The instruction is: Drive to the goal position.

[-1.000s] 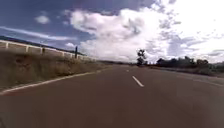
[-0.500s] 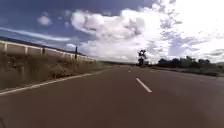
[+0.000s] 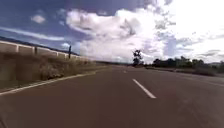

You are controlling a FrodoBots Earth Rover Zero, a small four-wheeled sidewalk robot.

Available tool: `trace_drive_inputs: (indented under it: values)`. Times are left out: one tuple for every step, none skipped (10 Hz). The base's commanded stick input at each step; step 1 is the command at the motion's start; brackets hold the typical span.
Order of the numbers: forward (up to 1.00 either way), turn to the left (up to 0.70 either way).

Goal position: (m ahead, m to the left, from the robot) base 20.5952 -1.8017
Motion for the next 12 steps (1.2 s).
trace_drive_inputs:
  values:
    - [1.00,0.00]
    - [1.00,0.00]
    - [1.00,0.00]
    - [1.00,0.00]
    - [1.00,0.00]
    - [1.00,0.00]
    - [1.00,0.00]
    - [1.00,0.00]
    - [1.00,0.00]
    - [1.00,0.00]
    - [1.00,0.00]
    - [1.00,0.00]
